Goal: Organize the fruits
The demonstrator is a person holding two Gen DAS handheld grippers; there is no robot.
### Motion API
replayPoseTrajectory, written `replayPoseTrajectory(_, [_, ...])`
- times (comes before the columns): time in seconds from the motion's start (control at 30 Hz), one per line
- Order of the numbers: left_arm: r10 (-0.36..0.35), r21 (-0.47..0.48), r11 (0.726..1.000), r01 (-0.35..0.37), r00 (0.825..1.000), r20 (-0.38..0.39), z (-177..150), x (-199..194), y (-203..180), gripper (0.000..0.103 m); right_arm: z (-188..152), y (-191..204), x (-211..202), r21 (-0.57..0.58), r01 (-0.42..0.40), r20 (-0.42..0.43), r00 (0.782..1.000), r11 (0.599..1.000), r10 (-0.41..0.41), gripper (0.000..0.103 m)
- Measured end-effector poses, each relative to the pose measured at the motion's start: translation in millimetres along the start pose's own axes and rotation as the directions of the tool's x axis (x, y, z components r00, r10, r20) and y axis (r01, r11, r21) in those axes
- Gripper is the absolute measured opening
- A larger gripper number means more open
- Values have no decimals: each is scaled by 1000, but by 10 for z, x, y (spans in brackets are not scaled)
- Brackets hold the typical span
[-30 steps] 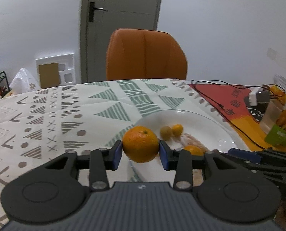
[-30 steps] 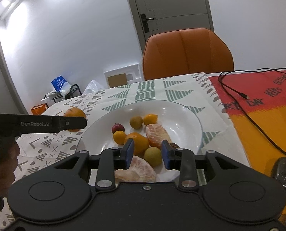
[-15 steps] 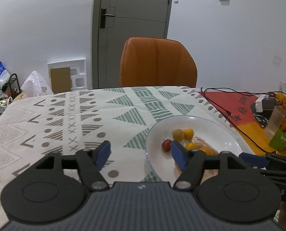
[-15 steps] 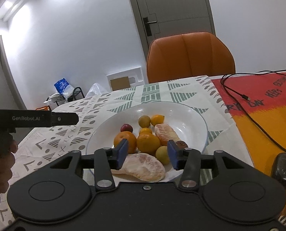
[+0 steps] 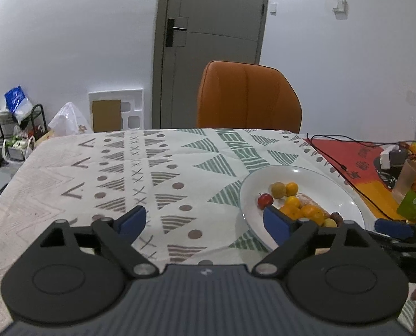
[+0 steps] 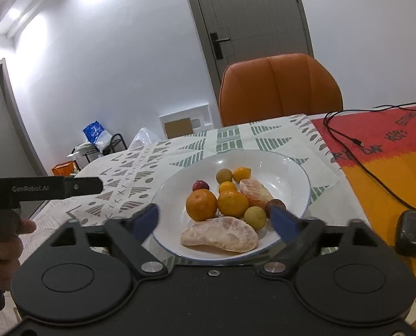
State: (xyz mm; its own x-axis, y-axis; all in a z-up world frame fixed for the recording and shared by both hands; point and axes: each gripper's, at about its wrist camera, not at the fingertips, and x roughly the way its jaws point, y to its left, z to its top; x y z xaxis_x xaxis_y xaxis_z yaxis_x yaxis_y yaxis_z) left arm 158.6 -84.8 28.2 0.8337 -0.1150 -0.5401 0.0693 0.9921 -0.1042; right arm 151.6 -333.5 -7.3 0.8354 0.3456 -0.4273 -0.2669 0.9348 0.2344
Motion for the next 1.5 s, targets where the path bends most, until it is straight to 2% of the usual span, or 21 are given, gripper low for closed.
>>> replayPoseTrajectory(0.5, [60, -67, 996, -56, 997, 56, -138, -525, 411, 90, -16, 349, -218, -36, -35, 22, 999, 999, 36, 98])
replayPoseTrajectory(0.6, [71, -76, 995, -66, 995, 76, -162, -653, 485, 90, -26, 431, -260, -56, -43, 27, 999, 998, 45, 103])
replayPoseTrajectory(0.9, [102, -94, 991, -92, 989, 109, -266, -955, 629, 90, -75, 595, -372, -81, -53, 29, 998, 995, 55, 103])
replayPoseTrajectory(0.97, [95, -105, 991, -84, 990, 105, -298, -1004, 658, 92, -100, 645, -392, -101, -36, 30, 999, 994, 39, 103])
replayPoseTrajectory(1.03, [100, -103, 991, -89, 989, 106, -335, -1054, 668, 100, -118, 667, -402, -88, -43, 13, 999, 995, 45, 103])
replayPoseTrajectory(1.1, [125, -80, 990, -117, 986, 106, -367, -1095, 659, 103, -135, 674, -401, -66, -60, -17, 998, 996, 59, 103])
replayPoseTrajectory(1.5, [151, -63, 987, -150, 989, 10, -625, -1222, 772, 103, -320, 907, -556, -79, -91, -58, 995, 993, 87, 103])
